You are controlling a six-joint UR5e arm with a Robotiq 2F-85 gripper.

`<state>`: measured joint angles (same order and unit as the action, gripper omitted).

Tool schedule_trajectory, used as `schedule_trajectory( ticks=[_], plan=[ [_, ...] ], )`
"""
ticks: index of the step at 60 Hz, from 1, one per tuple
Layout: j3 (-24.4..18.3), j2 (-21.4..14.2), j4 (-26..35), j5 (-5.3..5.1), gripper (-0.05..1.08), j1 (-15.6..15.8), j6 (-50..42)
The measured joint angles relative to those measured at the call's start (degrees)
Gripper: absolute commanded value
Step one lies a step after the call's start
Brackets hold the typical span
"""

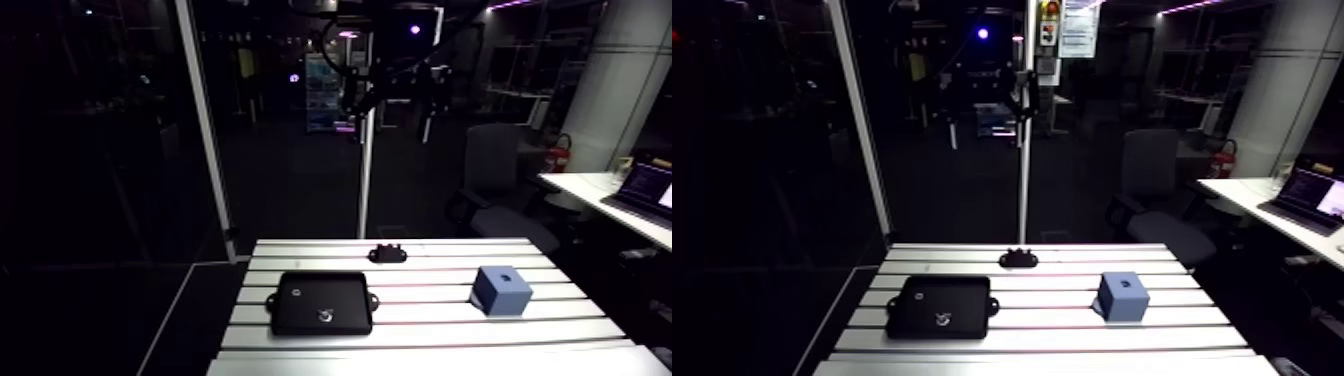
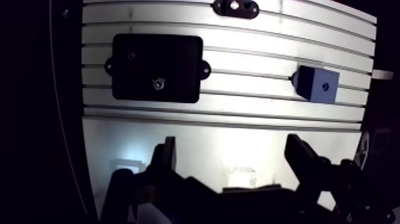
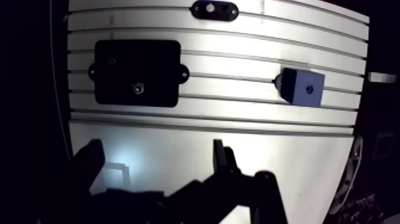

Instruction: Pick up the M10 bolt and insert it into the hex recess until seated.

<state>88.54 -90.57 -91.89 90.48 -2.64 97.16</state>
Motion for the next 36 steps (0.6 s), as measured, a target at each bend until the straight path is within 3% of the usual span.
schedule_trajectory(
  ticks=[21,36],
  plan=[
    [0.5,1.3,-1.9,0.4,0.01,-0.2,-0.1],
    [1.1,4.3,-7.5,0.52,0.01,-0.4,-0.8]
  ],
)
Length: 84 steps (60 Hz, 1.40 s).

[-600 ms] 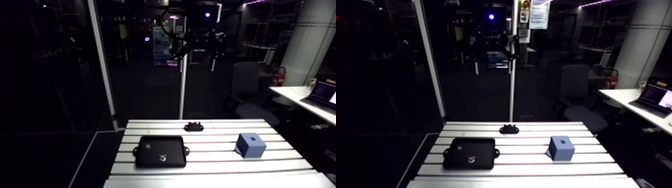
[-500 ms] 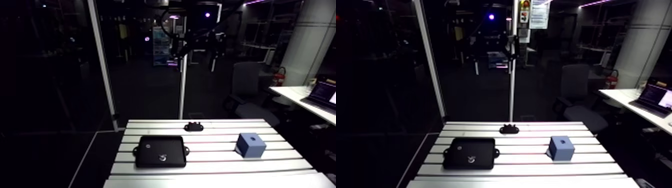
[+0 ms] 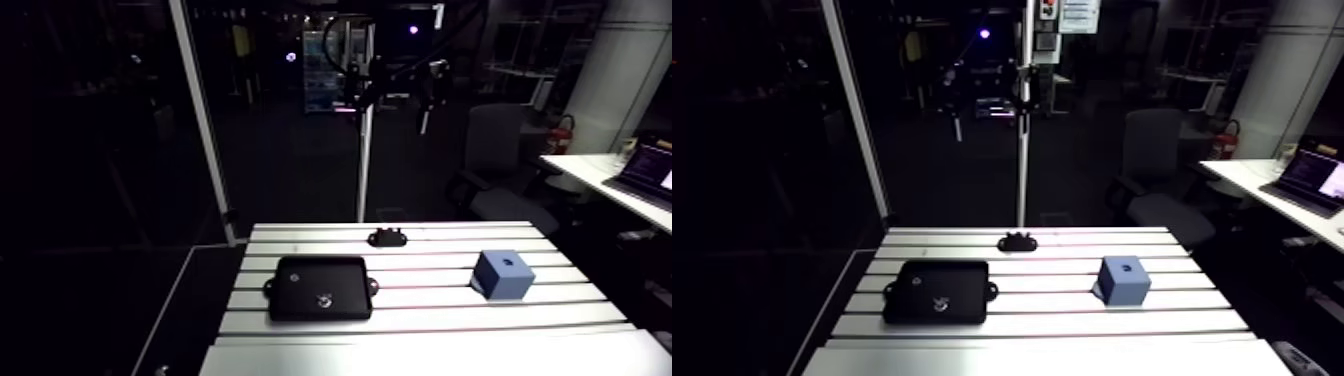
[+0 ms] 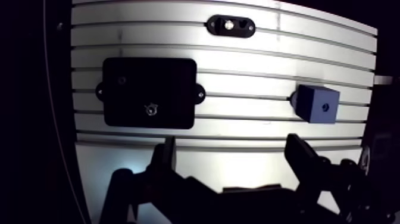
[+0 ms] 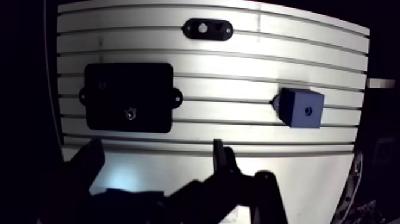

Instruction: Pick up the M10 bolt and insert it into the hex recess until seated.

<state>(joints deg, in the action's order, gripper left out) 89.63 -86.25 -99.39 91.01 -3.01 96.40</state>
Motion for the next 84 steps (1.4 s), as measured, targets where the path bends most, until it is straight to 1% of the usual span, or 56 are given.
schedule_trajectory(
  ticks=[14,29,38,55,72,83,84],
  plan=[
    [0.5,3.8,-6.6,-0.14,0.01,-0.1,-0.7],
    [1.5,7.3,-13.2,0.03,0.01,-0.6,-2.0],
    [2.3,8.9,-16.8,0.0,0.01,-1.1,-2.2],
    [3.8,11.5,-22.0,-0.5,0.01,-1.8,-2.7],
    [6.3,13.8,-28.4,-0.59,0.01,-2.4,-2.8],
    [7.3,15.3,-30.7,-0.61,0.02,-2.8,-2.8],
    [7.3,15.4,-30.8,-0.61,0.03,-2.8,-2.8]
  ],
)
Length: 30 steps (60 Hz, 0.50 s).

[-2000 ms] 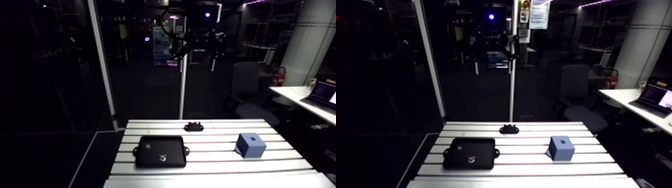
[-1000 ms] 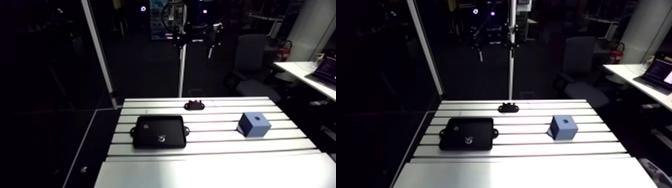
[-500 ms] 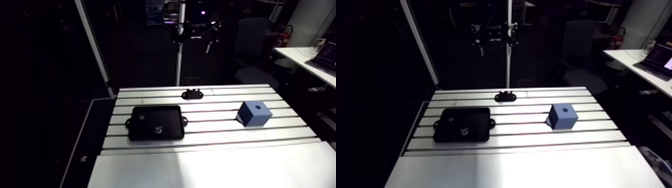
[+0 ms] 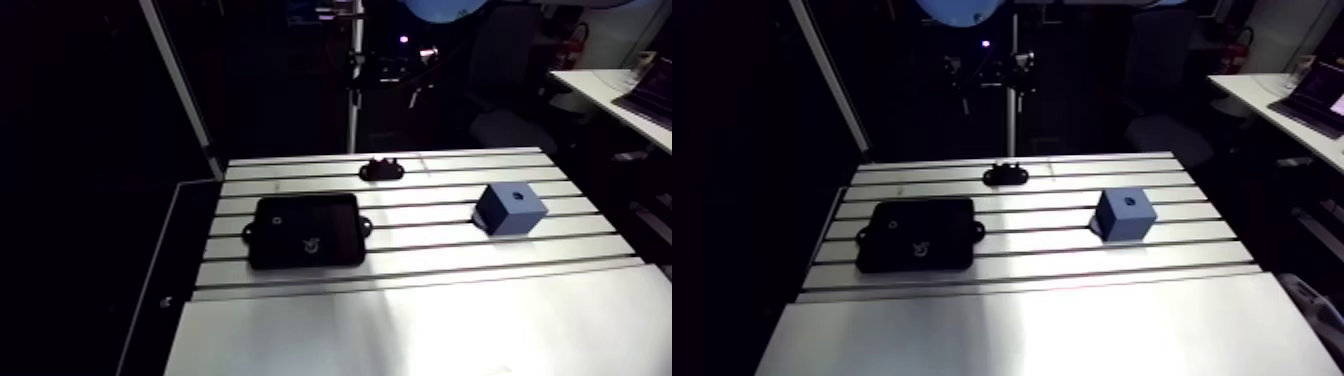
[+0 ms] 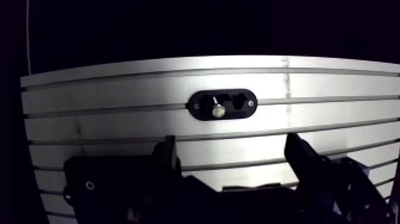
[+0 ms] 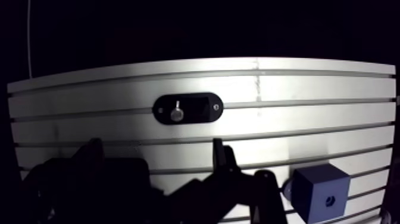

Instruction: Pick up the M10 bolt and insert it into the hex recess until seated.

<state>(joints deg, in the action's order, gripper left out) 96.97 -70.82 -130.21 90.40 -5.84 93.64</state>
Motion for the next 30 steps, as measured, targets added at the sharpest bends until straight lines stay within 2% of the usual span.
schedule_trajectory(
  ticks=[7,17,30],
  plan=[
    [0.2,0.9,-0.7,-0.05,0.08,-0.2,0.0],
    [0.3,2.1,-1.3,-0.32,0.2,-0.4,0.0],
    [0.3,3.6,-1.8,-0.84,0.26,-0.7,0.1]
  ],
)
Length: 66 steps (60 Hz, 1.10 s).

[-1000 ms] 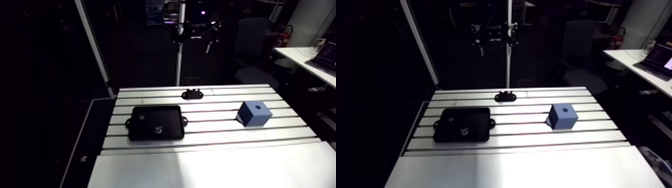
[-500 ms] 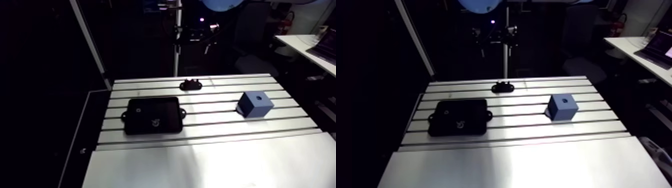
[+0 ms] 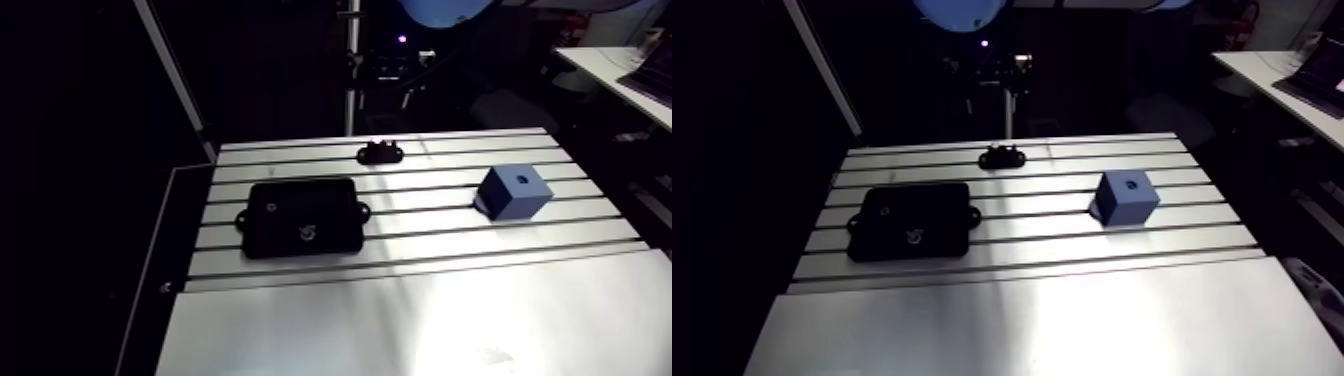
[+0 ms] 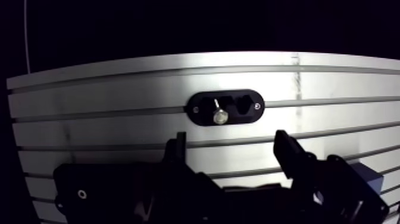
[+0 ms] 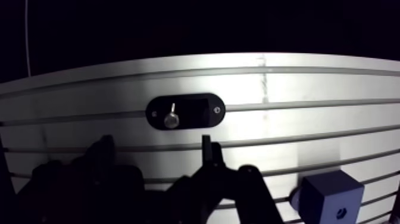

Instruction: Pick up the M10 bolt and insert it into the hex recess until seated.

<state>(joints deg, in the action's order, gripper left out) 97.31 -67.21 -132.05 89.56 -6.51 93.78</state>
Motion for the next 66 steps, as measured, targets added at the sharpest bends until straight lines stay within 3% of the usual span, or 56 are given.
schedule_trajectory(
  ticks=[38,66],
  plan=[
    [-0.5,3.6,-2.3,-0.78,0.41,-0.1,0.0],
    [-0.6,5.2,-2.7,-0.92,0.43,-0.1,0.0]
  ],
)
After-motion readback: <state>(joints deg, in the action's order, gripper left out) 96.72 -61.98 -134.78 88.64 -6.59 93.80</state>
